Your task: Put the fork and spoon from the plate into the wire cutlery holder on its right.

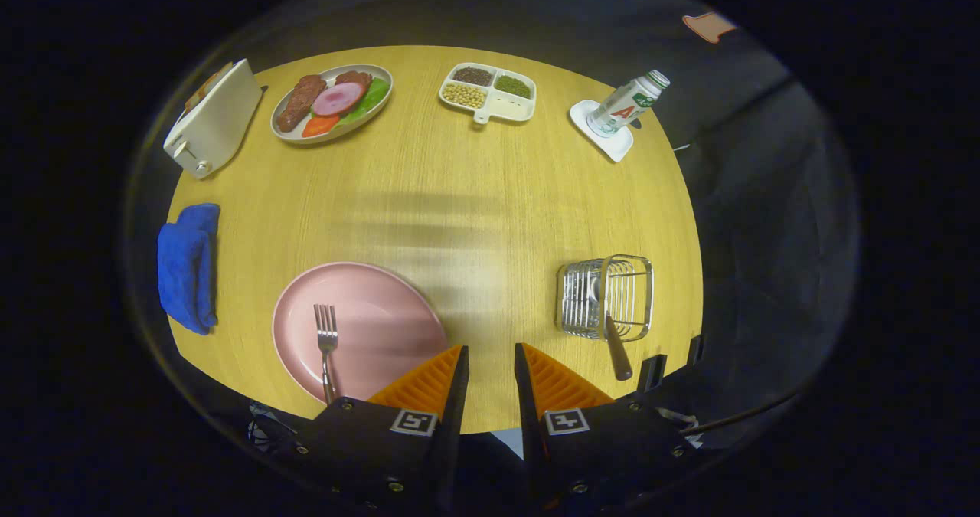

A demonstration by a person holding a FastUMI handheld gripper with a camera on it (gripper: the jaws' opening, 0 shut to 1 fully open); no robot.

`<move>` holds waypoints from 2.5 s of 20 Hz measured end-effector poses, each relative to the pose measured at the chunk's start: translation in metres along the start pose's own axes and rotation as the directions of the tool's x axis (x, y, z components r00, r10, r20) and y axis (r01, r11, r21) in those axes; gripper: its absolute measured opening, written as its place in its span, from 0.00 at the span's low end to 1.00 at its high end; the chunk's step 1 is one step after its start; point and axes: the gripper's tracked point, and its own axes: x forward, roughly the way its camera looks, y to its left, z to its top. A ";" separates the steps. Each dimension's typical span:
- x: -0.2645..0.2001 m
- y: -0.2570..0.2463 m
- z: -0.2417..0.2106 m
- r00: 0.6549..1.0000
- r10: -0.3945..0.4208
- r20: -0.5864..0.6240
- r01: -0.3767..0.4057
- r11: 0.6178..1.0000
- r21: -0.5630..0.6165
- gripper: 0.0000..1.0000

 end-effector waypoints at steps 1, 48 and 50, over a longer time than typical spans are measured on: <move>0.001 0.010 -0.002 1.000 0.011 0.000 -0.011 1.000 -0.009 0.37; 0.049 0.163 -0.074 0.974 0.182 -0.134 -0.202 0.967 -0.155 0.03; 0.044 0.159 -0.067 0.977 0.174 -0.121 -0.192 0.970 -0.150 0.03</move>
